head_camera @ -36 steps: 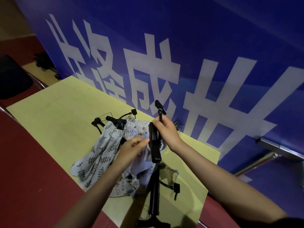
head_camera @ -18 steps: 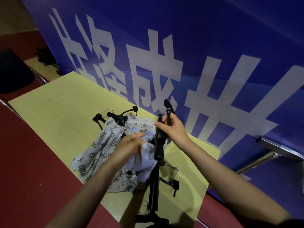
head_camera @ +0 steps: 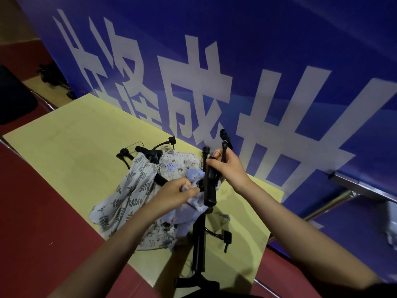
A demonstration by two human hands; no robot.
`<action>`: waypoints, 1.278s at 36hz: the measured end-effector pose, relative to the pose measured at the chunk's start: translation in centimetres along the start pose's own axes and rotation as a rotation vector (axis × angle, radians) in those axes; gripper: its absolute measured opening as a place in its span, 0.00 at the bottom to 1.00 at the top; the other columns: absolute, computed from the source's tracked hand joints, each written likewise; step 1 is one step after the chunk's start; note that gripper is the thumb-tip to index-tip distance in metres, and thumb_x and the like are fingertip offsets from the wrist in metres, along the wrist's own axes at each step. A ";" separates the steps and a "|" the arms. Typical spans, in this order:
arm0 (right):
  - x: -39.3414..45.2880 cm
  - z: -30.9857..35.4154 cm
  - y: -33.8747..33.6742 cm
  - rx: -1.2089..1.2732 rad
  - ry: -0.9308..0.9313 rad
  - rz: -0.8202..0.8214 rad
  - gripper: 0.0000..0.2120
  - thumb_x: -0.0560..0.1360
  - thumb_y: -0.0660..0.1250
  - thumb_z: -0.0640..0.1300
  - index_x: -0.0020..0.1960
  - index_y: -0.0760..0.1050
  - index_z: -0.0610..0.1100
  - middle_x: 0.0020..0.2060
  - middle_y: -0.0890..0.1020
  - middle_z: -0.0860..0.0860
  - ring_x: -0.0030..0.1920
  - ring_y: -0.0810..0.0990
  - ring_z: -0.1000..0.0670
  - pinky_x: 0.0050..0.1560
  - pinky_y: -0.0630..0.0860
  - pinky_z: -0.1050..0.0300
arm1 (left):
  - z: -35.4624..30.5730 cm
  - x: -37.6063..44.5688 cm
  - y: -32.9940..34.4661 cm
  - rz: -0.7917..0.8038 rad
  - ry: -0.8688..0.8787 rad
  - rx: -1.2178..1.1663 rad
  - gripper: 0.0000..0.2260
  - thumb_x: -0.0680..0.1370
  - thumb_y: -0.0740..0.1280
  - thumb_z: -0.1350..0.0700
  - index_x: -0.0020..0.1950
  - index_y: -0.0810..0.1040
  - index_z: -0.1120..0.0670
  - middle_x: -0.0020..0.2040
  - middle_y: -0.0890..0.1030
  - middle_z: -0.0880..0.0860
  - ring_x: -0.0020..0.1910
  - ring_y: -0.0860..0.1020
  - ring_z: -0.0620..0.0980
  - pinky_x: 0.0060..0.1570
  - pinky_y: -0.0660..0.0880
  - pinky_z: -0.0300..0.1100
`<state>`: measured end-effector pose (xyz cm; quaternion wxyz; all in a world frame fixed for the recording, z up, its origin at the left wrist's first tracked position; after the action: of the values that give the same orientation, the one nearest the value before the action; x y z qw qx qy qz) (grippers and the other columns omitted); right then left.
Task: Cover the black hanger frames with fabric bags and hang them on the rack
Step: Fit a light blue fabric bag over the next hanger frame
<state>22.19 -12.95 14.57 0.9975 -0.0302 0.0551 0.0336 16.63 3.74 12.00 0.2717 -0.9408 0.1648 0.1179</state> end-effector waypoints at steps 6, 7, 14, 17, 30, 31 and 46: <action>-0.2 -0.1 -0.3 -0.012 -0.010 0.028 0.12 0.74 0.72 0.39 0.46 0.67 0.44 0.34 0.73 0.54 0.37 0.78 0.54 0.34 0.74 0.67 | 0.0 0.3 -0.4 0.111 0.087 0.101 0.12 0.79 0.67 0.54 0.35 0.76 0.52 0.31 0.78 0.46 0.32 0.77 0.40 0.37 0.73 0.34; -0.2 0.0 -0.2 -0.029 -0.012 0.036 0.13 0.73 0.73 0.41 0.46 0.67 0.45 0.34 0.73 0.54 0.38 0.78 0.53 0.35 0.74 0.67 | -0.3 0.3 -0.5 0.106 0.096 0.112 0.13 0.79 0.67 0.55 0.34 0.76 0.51 0.30 0.78 0.45 0.31 0.77 0.39 0.37 0.72 0.32; 0.1 1.2 1.5 -0.227 -0.103 0.075 0.11 0.73 0.72 0.44 0.49 0.71 0.45 0.38 0.75 0.53 0.38 0.74 0.55 0.43 0.72 0.61 | -2.2 0.9 -4.3 -0.252 0.045 -0.157 0.10 0.80 0.65 0.54 0.46 0.83 0.58 0.47 0.83 0.53 0.47 0.80 0.49 0.53 0.75 0.46; 0.0 2.0 2.7 -0.326 -0.181 0.091 0.07 0.74 0.69 0.42 0.49 0.72 0.44 0.41 0.78 0.50 0.42 0.78 0.48 0.47 0.74 0.54 | -2.4 1.0 -5.1 -0.306 0.008 -0.293 0.10 0.81 0.63 0.52 0.46 0.82 0.53 0.42 0.82 0.51 0.44 0.78 0.50 0.51 0.75 0.46; 1.2 5.0 6.3 -0.599 -0.335 0.084 0.06 0.74 0.65 0.40 0.47 0.68 0.42 0.41 0.75 0.45 0.41 0.73 0.46 0.41 0.68 0.54 | -5.7 -0.8 -6.0 -0.364 0.232 -0.923 0.10 0.83 0.57 0.61 0.43 0.72 0.58 0.34 0.70 0.50 0.32 0.68 0.47 0.43 0.67 0.42; 1.3 5.1 6.5 -0.618 -0.343 0.093 0.06 0.74 0.65 0.40 0.47 0.67 0.42 0.42 0.75 0.45 0.41 0.72 0.46 0.41 0.68 0.55 | -6.0 -0.9 -5.9 -0.354 0.245 -0.957 0.09 0.83 0.56 0.61 0.44 0.72 0.58 0.34 0.69 0.50 0.31 0.67 0.46 0.41 0.67 0.41; 3.8 8.3 5.1 -0.106 0.028 0.419 0.14 0.81 0.62 0.43 0.58 0.74 0.32 0.24 0.71 0.55 0.31 0.70 0.52 0.37 0.74 0.61 | -4.6 -1.0 -10.2 -0.497 0.243 -1.069 0.14 0.82 0.60 0.59 0.67 0.71 0.60 0.41 0.75 0.50 0.31 0.68 0.44 0.31 0.70 0.36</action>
<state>26.46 -7.13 22.13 0.9648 -0.0712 0.0722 0.2426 20.10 9.58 20.95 -0.2402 -0.9642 -0.1123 0.0089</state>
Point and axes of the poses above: each hand's wrist, its own x-axis towards the middle knuckle, its own y-axis out of the palm, z = x × y, the point moved 6 cm from there along x, towards the middle knuckle
